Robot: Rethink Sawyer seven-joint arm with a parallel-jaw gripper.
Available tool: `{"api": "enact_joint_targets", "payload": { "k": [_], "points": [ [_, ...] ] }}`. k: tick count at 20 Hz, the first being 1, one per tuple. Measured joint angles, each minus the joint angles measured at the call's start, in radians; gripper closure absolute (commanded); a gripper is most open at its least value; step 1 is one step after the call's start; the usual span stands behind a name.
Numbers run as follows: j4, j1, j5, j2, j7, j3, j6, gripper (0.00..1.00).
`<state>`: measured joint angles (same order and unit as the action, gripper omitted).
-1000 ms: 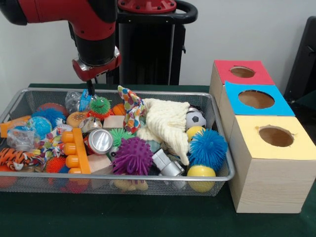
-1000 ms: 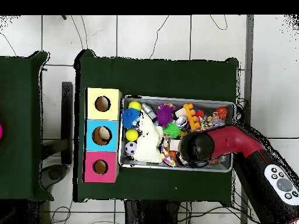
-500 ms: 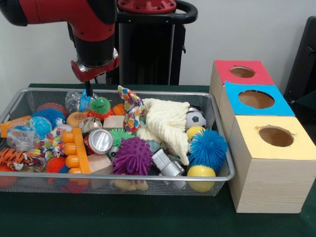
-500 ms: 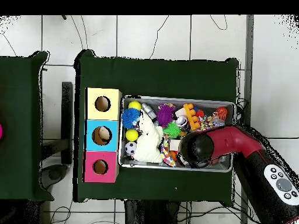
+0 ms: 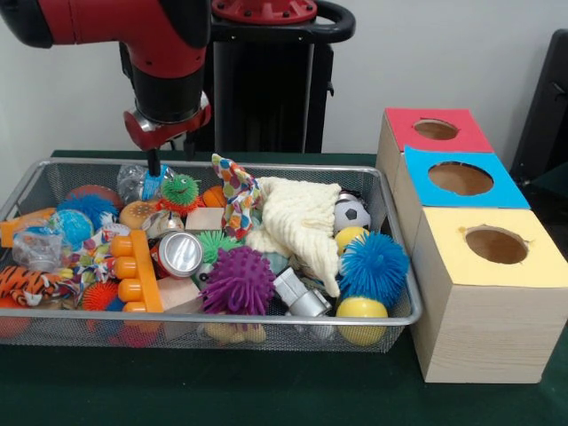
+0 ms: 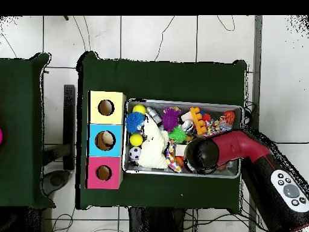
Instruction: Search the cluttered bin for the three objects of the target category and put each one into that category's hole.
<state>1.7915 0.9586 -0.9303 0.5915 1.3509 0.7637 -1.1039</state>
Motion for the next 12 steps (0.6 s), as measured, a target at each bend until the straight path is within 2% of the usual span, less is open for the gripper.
{"api": "enact_joint_targets", "payload": {
  "k": [12],
  "points": [
    [-0.001, 0.000, -0.025, -0.008, 0.000, -0.004, 0.000, 0.00]
  ]
}}
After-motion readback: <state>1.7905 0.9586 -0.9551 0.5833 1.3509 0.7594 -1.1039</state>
